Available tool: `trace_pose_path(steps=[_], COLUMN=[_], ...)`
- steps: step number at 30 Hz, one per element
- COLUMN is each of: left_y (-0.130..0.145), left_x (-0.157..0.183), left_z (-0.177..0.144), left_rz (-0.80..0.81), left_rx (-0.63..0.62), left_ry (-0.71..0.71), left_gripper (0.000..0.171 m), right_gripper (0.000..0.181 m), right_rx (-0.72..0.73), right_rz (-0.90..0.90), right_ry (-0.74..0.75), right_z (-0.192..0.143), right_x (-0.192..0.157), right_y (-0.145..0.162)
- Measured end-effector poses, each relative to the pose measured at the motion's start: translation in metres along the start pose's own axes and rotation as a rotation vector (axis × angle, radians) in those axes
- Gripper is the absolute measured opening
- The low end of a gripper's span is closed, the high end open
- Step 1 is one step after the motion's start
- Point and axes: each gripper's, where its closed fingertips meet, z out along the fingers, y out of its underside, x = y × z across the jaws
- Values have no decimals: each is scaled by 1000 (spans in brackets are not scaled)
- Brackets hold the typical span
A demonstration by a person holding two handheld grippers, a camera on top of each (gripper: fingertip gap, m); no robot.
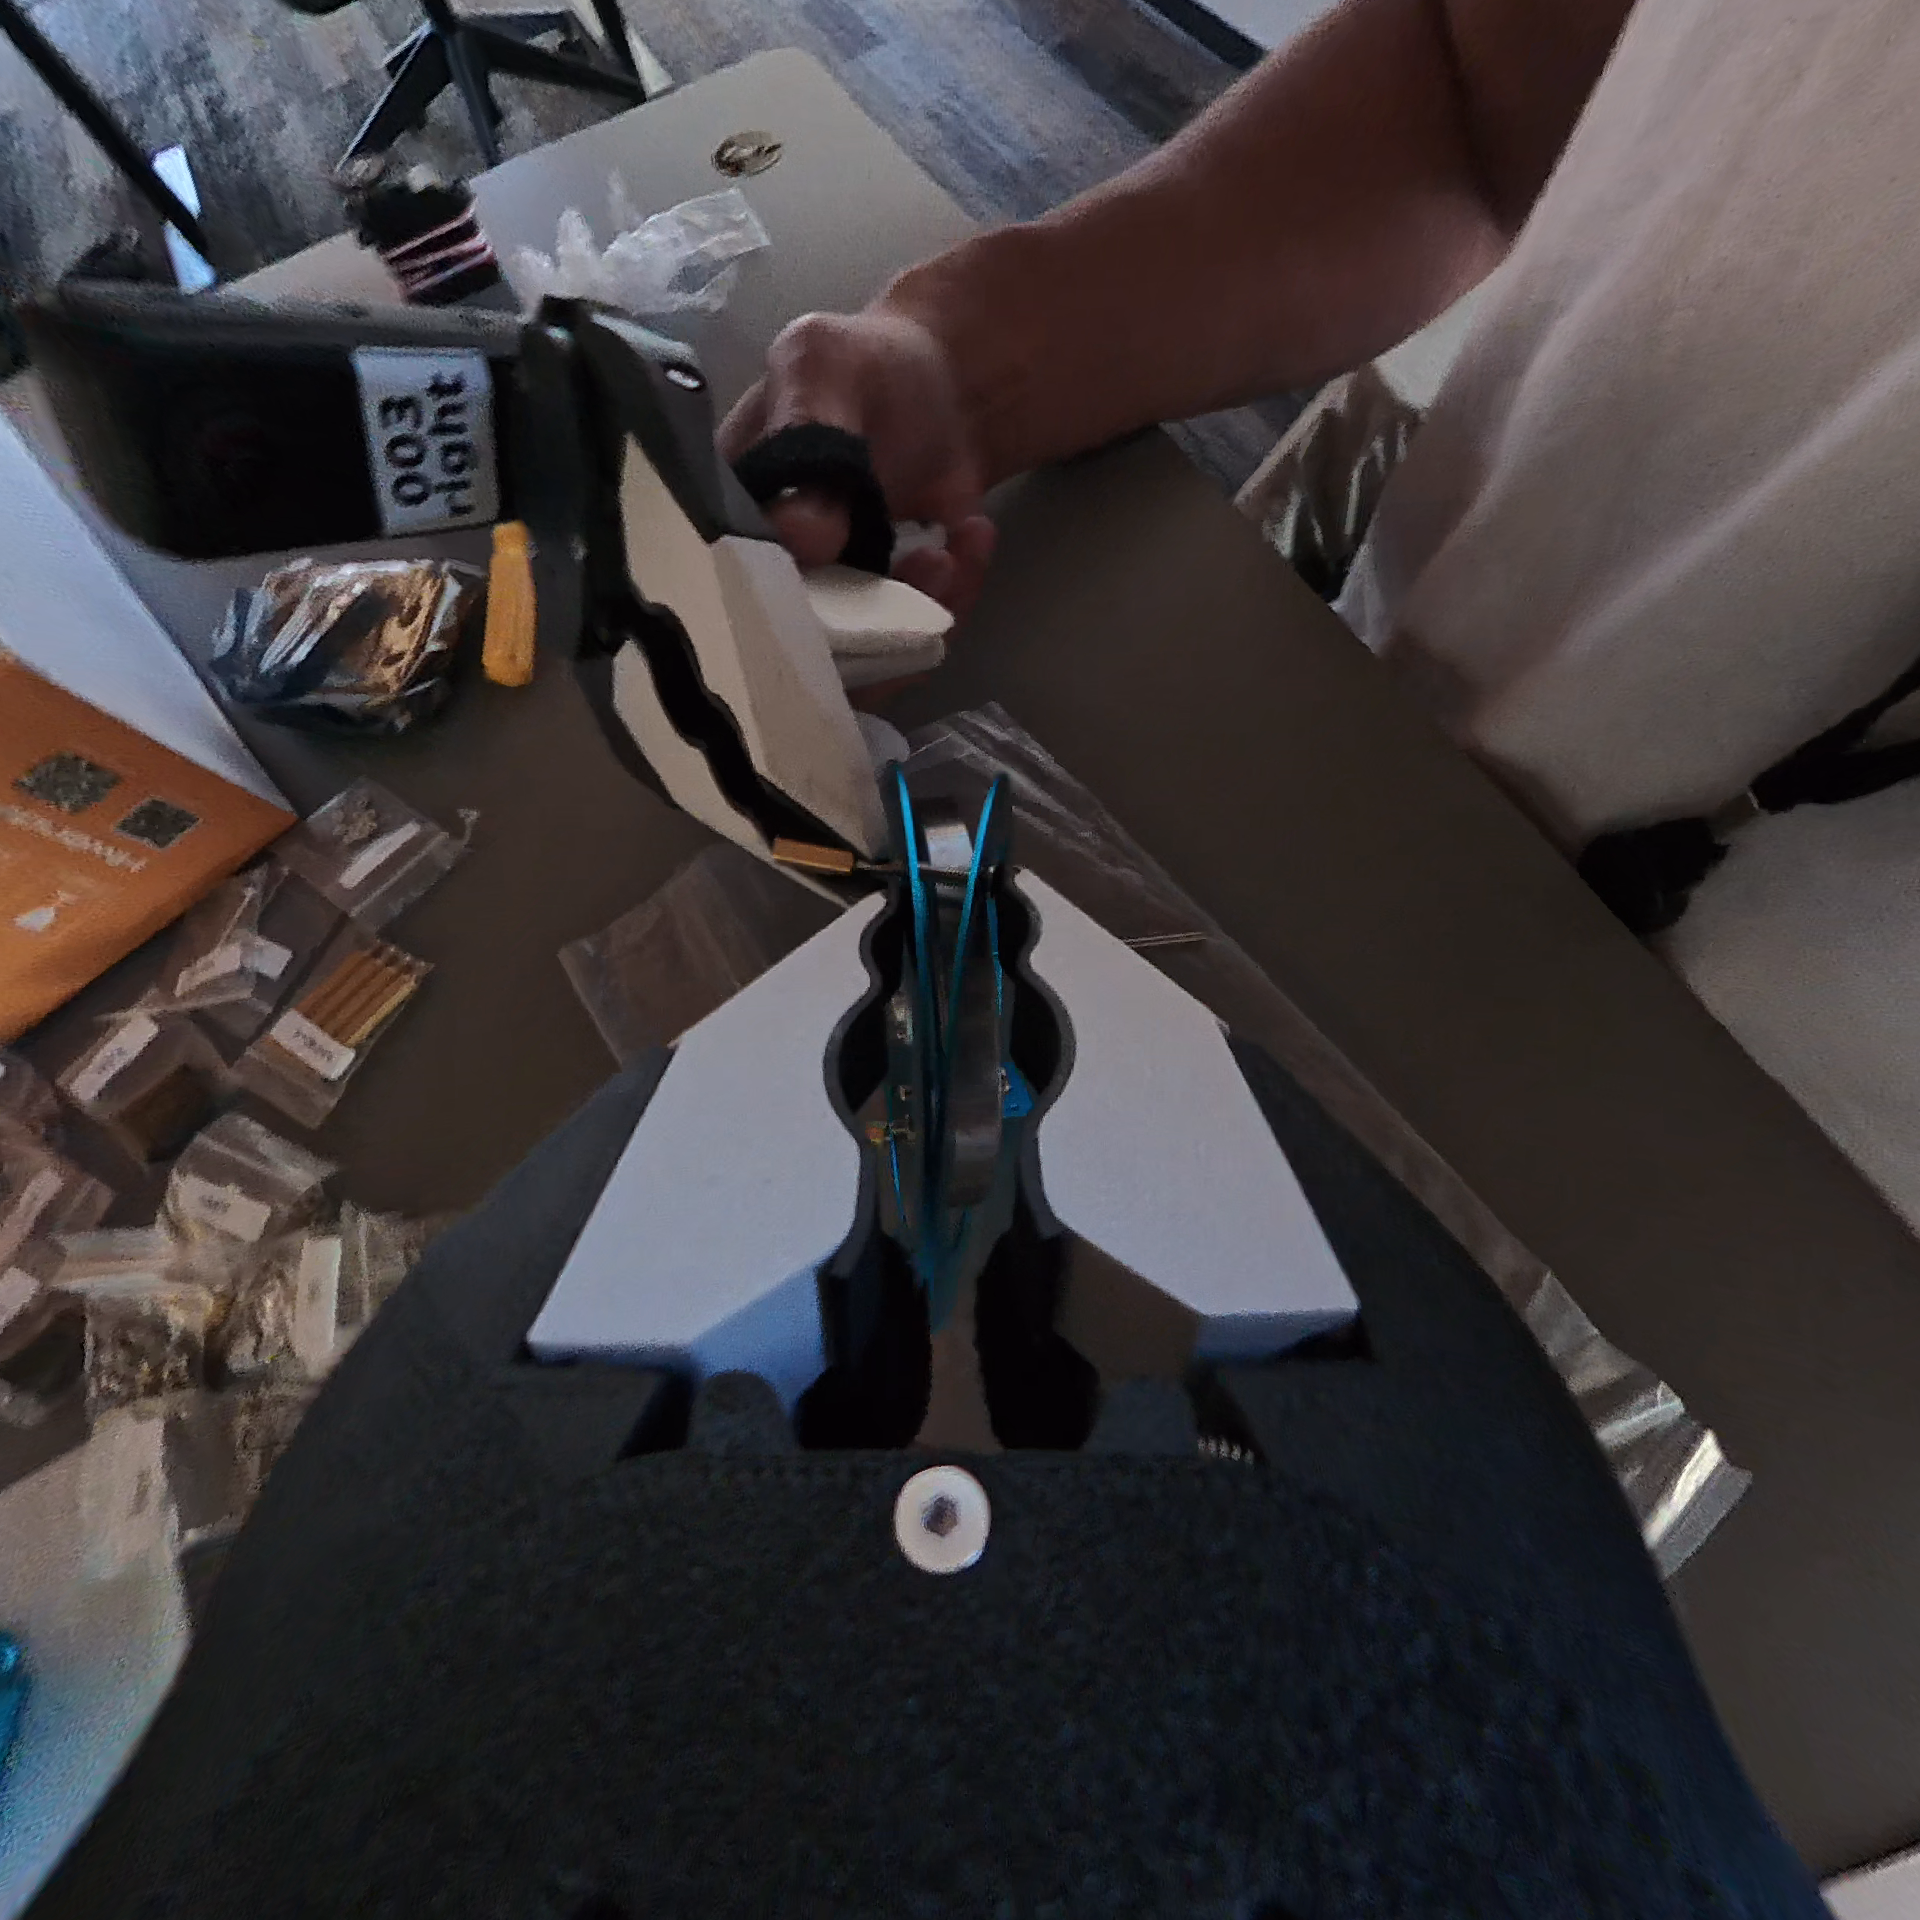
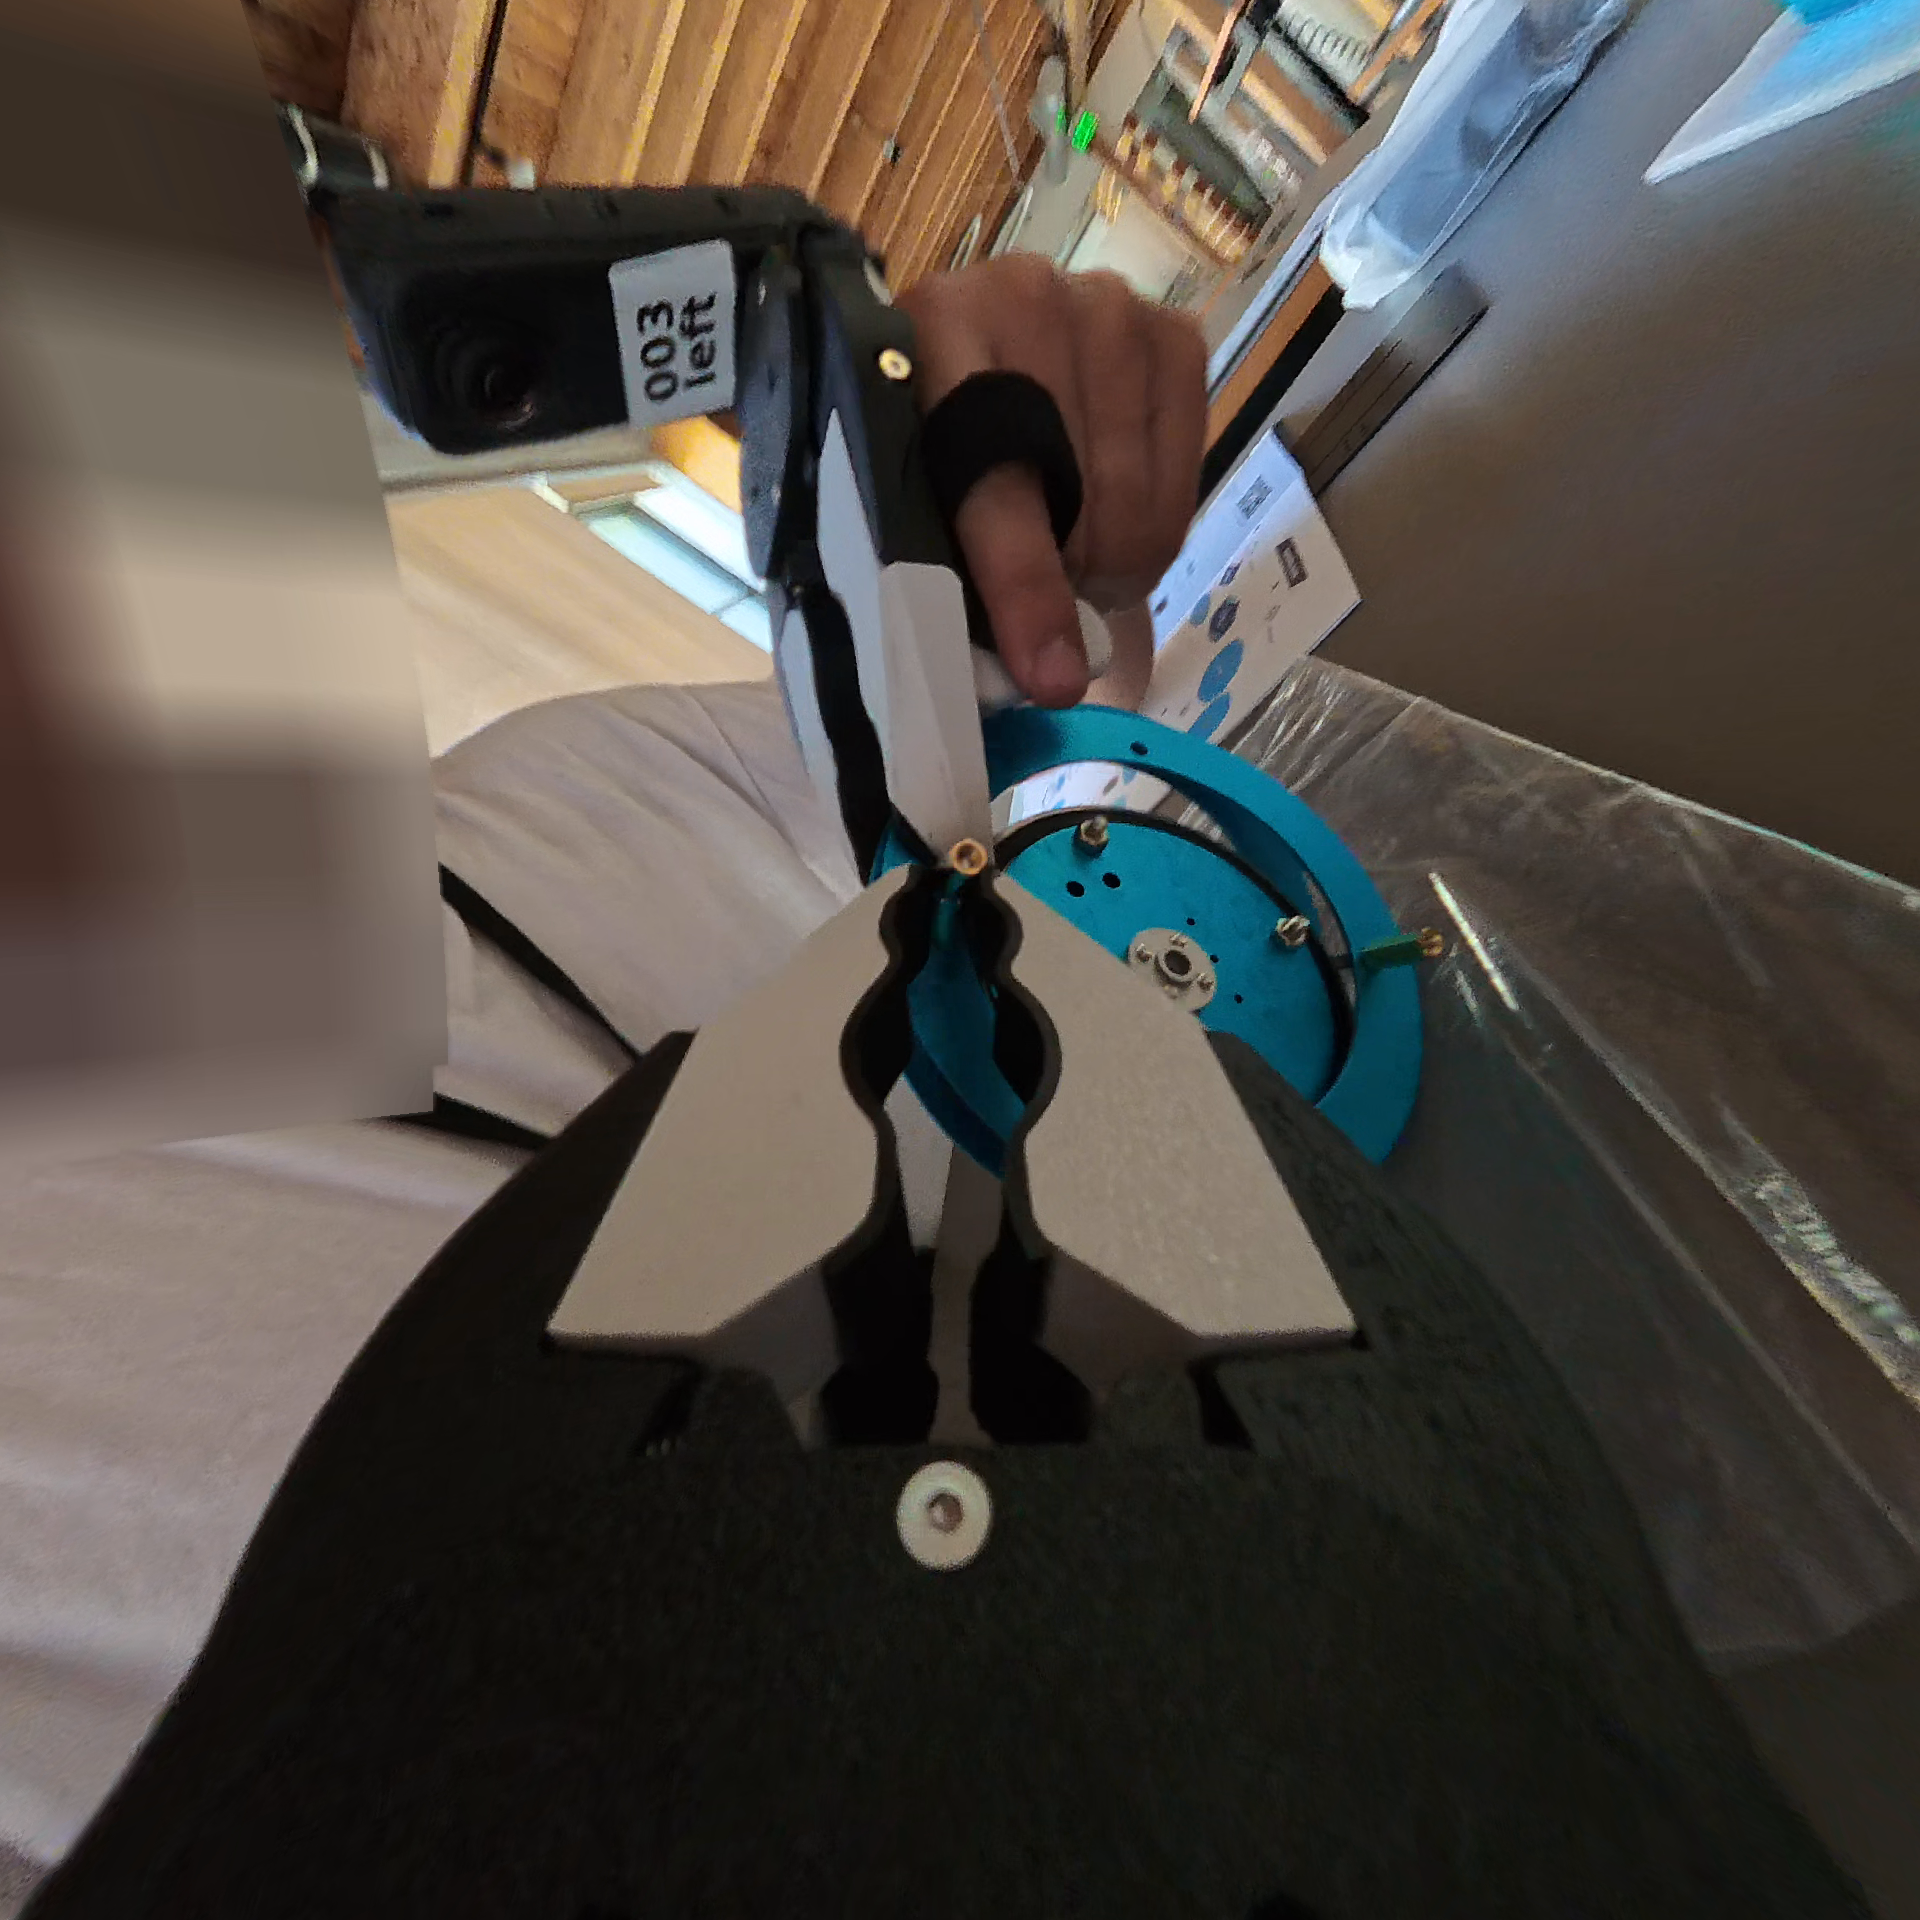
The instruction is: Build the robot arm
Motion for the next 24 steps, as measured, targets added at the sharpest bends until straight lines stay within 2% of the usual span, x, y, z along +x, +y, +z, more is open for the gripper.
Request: trace_pose_path(steps=[6, 10, 18, 24], left_y=[4, 5, 5, 9], left_x=[-7, -4, 9, 11], left_z=[-1, -2, -8, -16], left_rz=[-76, -116, -164, -264], left_rx=[-37, -68, -60, -37], left_ry=[-93, -152, -316, -413], left_gripper=[16, 16, 17, 25], right_gripper=[7, 4, 4, 4], right_rx=[180, 289, 203, 141], right_rz=[113, 209, 79, 44], right_ry=[35, 2, 142, 146], right_z=[-1, -1, 15, 28], right_x=[10, 11, 2, -7], right_y=[-16, -22, -17, -17])
